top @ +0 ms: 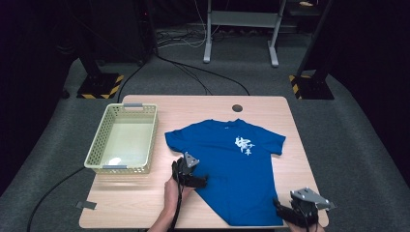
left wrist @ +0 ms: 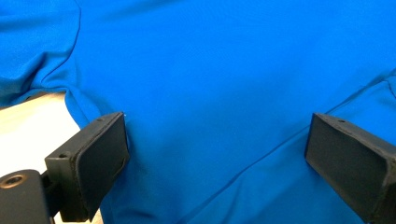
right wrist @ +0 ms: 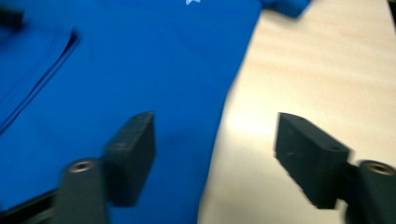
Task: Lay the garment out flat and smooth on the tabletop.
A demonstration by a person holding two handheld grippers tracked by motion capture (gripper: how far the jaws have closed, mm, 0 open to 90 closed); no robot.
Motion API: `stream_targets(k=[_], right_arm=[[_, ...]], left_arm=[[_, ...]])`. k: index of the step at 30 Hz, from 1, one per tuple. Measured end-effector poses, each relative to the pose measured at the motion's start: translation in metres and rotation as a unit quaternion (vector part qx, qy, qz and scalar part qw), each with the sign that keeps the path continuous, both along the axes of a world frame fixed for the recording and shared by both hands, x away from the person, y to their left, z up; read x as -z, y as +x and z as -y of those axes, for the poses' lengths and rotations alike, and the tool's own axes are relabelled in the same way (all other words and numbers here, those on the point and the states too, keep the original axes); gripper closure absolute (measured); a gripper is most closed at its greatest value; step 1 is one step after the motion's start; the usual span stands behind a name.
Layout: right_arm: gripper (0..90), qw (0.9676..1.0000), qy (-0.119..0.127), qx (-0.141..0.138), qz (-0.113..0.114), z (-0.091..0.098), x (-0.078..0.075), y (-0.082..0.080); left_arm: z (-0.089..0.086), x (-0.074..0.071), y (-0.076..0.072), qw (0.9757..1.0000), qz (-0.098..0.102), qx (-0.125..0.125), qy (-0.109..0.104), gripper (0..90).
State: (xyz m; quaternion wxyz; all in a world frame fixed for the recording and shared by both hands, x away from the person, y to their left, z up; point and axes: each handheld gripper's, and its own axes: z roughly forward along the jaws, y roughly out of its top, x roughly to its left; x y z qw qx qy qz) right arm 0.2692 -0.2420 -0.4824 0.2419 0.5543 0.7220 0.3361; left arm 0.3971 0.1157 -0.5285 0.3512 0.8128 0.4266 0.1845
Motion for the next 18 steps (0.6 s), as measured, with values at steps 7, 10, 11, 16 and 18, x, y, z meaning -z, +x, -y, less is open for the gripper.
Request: stream_targets(k=[7, 10, 11, 16, 18], right_arm=[[8.3, 0.9998, -0.005, 0.019, 0.010, 0.006, 0.028, 0.071], [5.2, 0.9994, -0.011, 0.033, 0.005, 0.010, 0.038, 0.087], [4.5, 0.9992, -0.014, 0.038, 0.003, 0.012, 0.041, 0.090], [3.1, 0.9989, -0.022, 0.042, -0.005, 0.015, 0.045, 0.096], [2.8, 0.9989, -0.021, 0.040, -0.010, 0.015, 0.046, 0.098]], left_arm=[[0.000, 0.000, -0.001, 1.0000, 0.002, 0.000, 0.002, 5.7], [0.000, 0.000, -0.001, 1.0000, 0.003, 0.000, 0.003, 5.7], [0.000, 0.000, -0.001, 1.0000, 0.004, 0.000, 0.003, 5.7], [0.000, 0.000, -0.001, 1.0000, 0.002, 0.002, -0.001, 6.6], [-0.001, -0.001, -0.001, 1.0000, 0.002, 0.003, -0.003, 6.9]])
